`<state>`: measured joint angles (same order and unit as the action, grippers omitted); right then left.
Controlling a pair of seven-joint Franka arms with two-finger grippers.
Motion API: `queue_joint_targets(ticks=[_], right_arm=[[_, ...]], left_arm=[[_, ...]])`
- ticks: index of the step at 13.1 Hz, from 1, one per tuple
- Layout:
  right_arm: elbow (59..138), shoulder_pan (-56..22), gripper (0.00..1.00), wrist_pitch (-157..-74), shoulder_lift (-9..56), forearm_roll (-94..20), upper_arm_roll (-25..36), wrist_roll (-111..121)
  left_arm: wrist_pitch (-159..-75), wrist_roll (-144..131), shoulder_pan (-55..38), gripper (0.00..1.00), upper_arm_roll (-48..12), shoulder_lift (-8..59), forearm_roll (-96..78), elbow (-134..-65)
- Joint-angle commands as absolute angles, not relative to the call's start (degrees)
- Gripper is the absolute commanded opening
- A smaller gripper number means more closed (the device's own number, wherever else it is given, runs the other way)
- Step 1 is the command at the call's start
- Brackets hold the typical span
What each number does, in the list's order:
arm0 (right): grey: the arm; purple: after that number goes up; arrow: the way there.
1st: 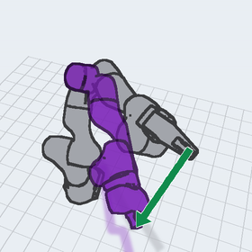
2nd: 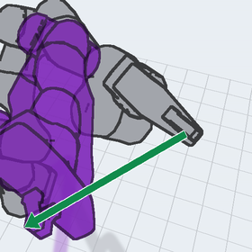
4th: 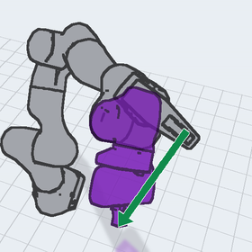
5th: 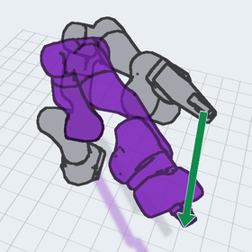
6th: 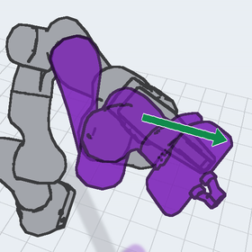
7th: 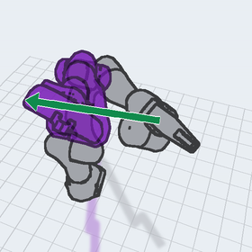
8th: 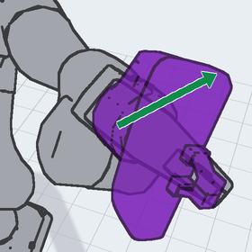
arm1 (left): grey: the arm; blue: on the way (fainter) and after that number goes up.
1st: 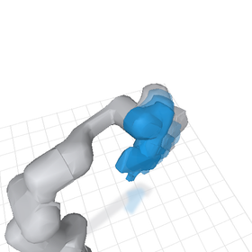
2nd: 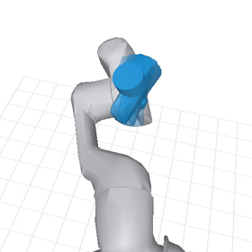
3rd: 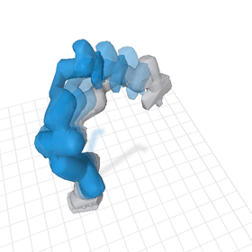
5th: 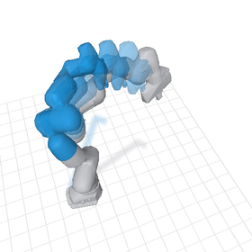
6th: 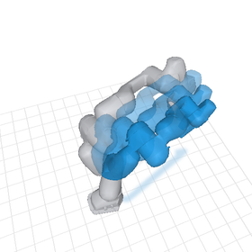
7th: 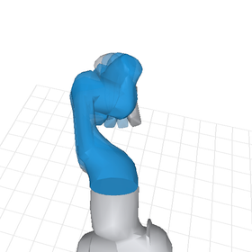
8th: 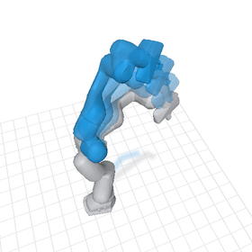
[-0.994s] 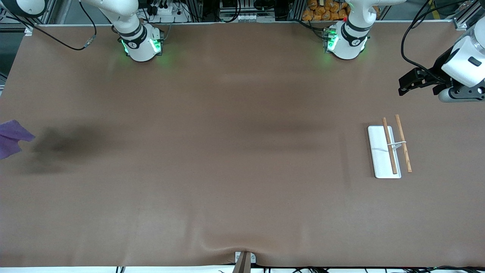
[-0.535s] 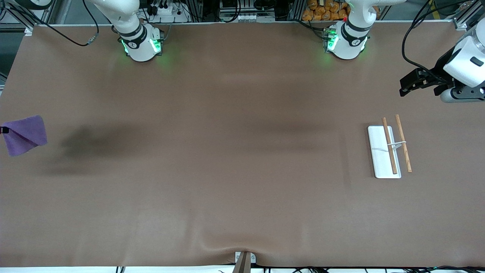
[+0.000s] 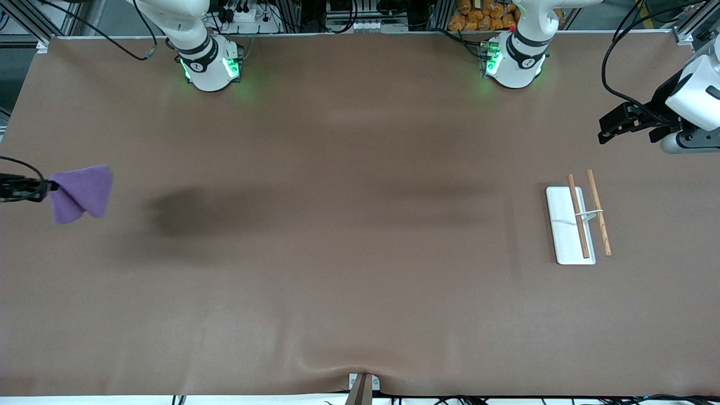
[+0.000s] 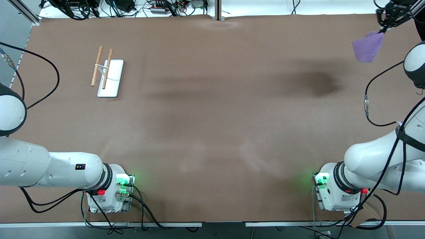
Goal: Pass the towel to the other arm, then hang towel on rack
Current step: 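Lift the towel with the right gripper while the left gripper approaches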
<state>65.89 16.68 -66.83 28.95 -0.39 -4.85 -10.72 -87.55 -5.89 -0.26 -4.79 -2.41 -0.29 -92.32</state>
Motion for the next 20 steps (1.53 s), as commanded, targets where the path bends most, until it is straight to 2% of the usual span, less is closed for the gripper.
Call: queue_joint_targets(ticks=[1, 3, 12, 16, 20], right_arm=[[67.2, 12.8, 0.00, -65.6, 26.2, -3.8, -4.4, -20.3], [67.2, 11.8, 0.00, -65.5, 26.1, -8.1, -4.5, -24.8], [65.2, -3.1, 0.00, -66.3, 24.5, -21.3, -4.5, -58.2], [65.2, -6.7, 0.00, -72.1, 24.7, -29.3, -4.4, -72.5], [65.3, -11.9, 0.00, -81.2, 25.0, -33.6, -4.2, -85.8]], left_arm=[[-88.3, -4.9, -0.3, 1.00, -4.9, -2.2, -1.4, -92.8], [-88.5, -5.3, -0.6, 1.00, -5.2, -1.8, -1.3, -92.8], [-93.6, -14.2, -2.0, 1.00, -7.1, 4.9, -10.4, -92.7], [-95.7, -24.5, -4.7, 1.00, -7.4, 6.9, -14.3, -92.7], [-98.7, -34.3, -7.9, 1.00, -7.5, 7.8, -16.3, -92.5]])
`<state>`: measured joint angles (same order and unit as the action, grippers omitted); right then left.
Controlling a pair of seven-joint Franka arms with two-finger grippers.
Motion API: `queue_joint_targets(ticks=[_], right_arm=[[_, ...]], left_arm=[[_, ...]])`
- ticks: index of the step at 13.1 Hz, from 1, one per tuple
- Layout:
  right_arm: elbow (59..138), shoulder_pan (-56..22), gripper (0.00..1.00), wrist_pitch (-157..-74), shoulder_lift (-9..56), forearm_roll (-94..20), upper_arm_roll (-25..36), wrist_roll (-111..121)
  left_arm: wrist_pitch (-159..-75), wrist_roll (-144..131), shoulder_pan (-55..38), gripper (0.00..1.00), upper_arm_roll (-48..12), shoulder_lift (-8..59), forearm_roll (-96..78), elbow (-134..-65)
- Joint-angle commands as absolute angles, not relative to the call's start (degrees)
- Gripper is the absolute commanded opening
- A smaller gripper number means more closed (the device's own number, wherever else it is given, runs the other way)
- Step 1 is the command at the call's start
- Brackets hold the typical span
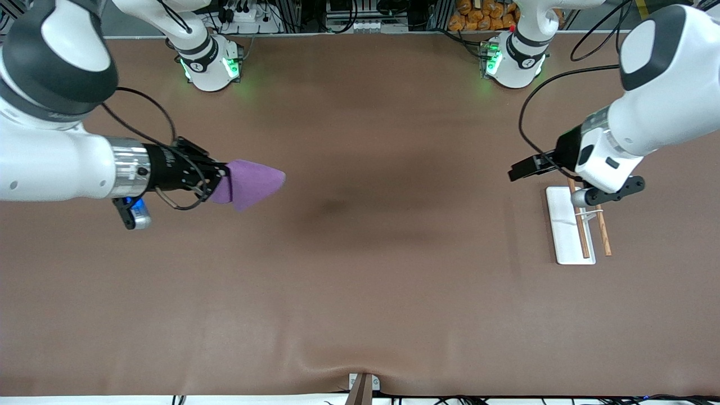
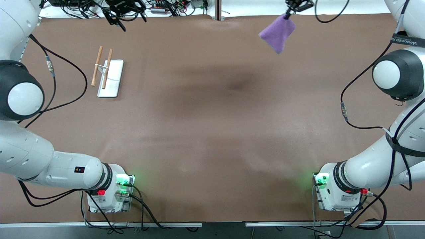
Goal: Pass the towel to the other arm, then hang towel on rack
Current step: 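Lift the towel with the right gripper while the left gripper approaches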
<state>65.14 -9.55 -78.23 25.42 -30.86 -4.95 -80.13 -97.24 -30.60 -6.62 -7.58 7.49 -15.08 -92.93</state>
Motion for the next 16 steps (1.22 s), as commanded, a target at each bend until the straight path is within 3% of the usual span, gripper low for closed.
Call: queue_joint_targets(ticks=[1, 13, 16], right_arm=[[65.4, -12.8, 0.00, -83.6, 25.2, -35.5, -4.1, -89.1], [65.7, -28.8, 0.00, -121.1, 31.3, -36.9, -4.1, -116.4], [65.7, -30.6, 0.00, -127.1, 32.5, -36.9, -4.1, -119.7]], left_arm=[[-99.6, -36.1, -8.8, 1.00, -7.5, 8.2, -16.7, -92.4], [-114.6, -62.7, -15.1, 1.00, -7.2, 15.5, -25.8, -88.4], [-116.9, -64.9, -15.0, 0.95, -7.2, 18.1, -26.2, -85.9]])
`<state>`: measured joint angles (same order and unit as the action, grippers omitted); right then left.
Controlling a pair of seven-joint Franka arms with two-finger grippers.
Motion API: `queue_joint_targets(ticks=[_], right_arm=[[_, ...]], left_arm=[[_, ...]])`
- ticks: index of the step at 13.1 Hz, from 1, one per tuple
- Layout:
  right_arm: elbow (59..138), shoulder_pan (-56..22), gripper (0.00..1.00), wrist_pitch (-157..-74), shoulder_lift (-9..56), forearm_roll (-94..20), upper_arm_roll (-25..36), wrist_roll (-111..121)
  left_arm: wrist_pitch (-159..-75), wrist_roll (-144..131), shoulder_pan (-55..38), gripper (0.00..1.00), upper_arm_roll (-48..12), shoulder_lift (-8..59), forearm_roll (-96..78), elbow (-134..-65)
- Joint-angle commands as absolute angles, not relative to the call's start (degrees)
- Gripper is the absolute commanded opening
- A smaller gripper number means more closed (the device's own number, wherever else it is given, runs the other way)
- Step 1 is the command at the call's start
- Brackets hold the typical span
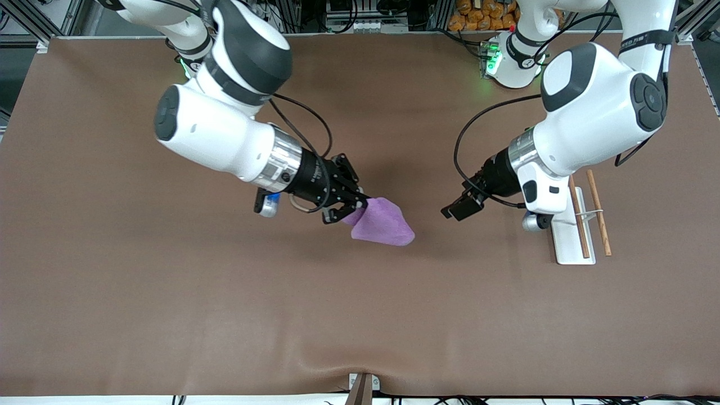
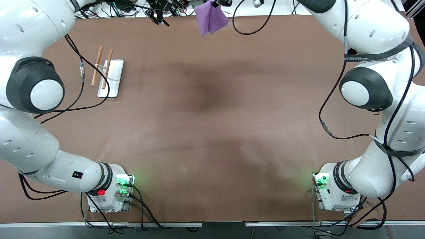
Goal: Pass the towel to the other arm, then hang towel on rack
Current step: 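Grasp the towel with the left gripper beside the right gripper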
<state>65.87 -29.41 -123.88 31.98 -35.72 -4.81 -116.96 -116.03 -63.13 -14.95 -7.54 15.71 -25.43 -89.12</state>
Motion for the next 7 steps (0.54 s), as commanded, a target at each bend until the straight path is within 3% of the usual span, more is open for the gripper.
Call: queue_joint_targets(ticks=[1, 4, 7], right_arm=[[65.7, -31.4, 0.00, -130.7, 33.2, -36.9, -4.1, -122.1], [65.5, -33.9, 0.00, -138.6, 35.2, -36.8, -4.1, -125.0], [65.4, -34.8, 0.00, -140.4, 35.8, -36.8, -4.1, -125.5]], left_arm=[[-118.1, -65.4, -14.9, 0.94, -7.2, 19.0, -26.3, -84.9], [-122.8, -67.2, -15.1, 0.89, -7.2, 22.6, -26.4, -82.1], [-127.5, -68.8, -15.6, 0.84, -7.3, 25.0, -26.5, -79.9]])
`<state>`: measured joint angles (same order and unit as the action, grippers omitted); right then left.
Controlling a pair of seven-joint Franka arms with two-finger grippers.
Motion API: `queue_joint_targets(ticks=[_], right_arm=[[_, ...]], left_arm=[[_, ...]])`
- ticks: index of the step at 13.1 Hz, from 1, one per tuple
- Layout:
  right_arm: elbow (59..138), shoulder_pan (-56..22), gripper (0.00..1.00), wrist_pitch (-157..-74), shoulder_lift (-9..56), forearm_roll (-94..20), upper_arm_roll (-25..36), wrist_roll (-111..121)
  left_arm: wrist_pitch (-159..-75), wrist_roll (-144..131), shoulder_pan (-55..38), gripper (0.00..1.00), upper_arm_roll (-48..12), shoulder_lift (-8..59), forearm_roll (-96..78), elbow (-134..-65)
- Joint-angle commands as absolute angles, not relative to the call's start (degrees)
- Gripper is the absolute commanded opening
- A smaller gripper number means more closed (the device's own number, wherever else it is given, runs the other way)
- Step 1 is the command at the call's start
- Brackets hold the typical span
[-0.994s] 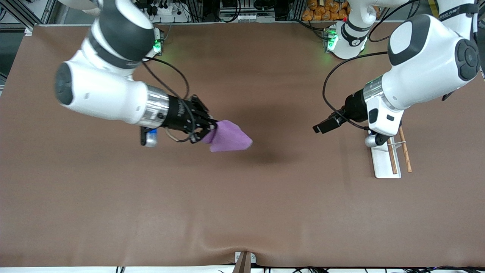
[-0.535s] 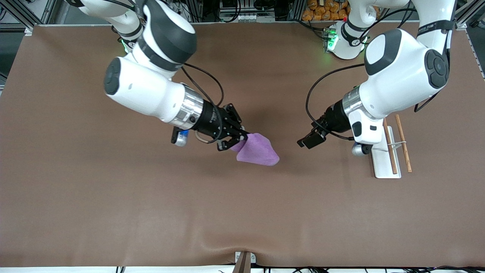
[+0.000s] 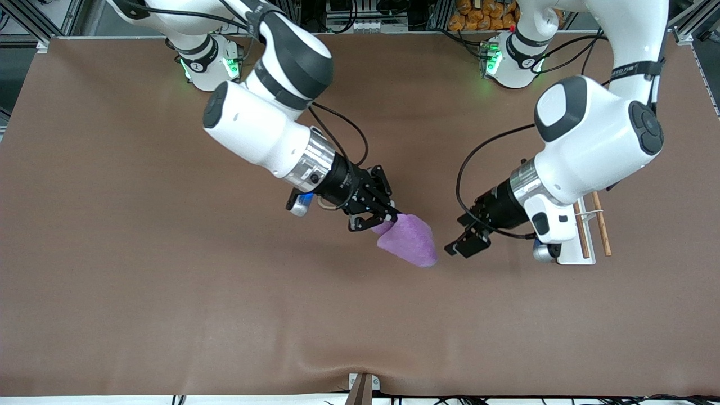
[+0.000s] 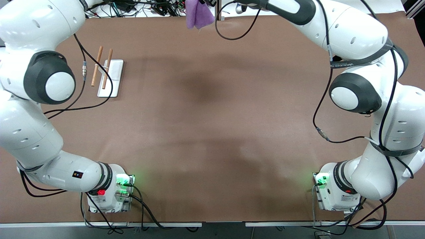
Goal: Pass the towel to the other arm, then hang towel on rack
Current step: 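Grasp the towel with the left gripper beside the right gripper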
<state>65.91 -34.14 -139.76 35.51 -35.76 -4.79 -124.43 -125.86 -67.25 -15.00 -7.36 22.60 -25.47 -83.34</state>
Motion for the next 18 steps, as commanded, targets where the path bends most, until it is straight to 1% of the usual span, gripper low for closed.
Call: queue_joint_targets(ticks=[1, 5, 7, 8, 9, 13, 14, 18], right_arm=[[65.4, -35.0, 0.00, -140.4, 35.9, -36.7, -4.0, -125.5], [65.5, -35.4, 0.00, -140.4, 35.9, -36.7, -4.0, -125.4], [65.5, -35.5, 0.00, -140.4, 35.9, -36.5, -4.0, -125.4], [65.6, -35.5, 0.00, -140.4, 35.9, -36.4, -4.0, -125.4], [65.6, -35.5, 0.00, -140.4, 35.9, -36.4, -4.0, -125.4], [65.6, -35.5, 0.00, -140.4, 35.9, -36.3, -4.0, -125.3], [65.7, -35.5, 0.00, -140.4, 35.9, -36.3, -4.0, -125.3], [65.7, -35.5, 0.00, -140.4, 35.9, -36.3, -4.0, -125.3]], left_arm=[[-128.7, -68.9, -15.6, 0.83, -7.3, 25.7, -26.5, -79.1], [-134.7, -69.0, -17.0, 0.81, -7.3, 27.6, -26.5, -78.8], [-135.0, -68.9, -17.7, 0.80, -7.3, 28.0, -26.1, -79.1], [-135.0, -68.5, -17.7, 0.77, -7.3, 27.8, -25.8, -79.1], [-135.0, -68.4, -17.7, 0.68, -7.3, 27.6, -25.8, -79.3], [-134.2, -68.4, -17.6, 0.49, -7.3, 27.4, -25.7, -79.6], [-134.1, -68.4, -17.6, 0.47, -7.2, 27.3, -25.7, -79.9], [-132.4, -68.6, -17.6, 0.47, -7.3, 27.1, -25.7, -80.4]])
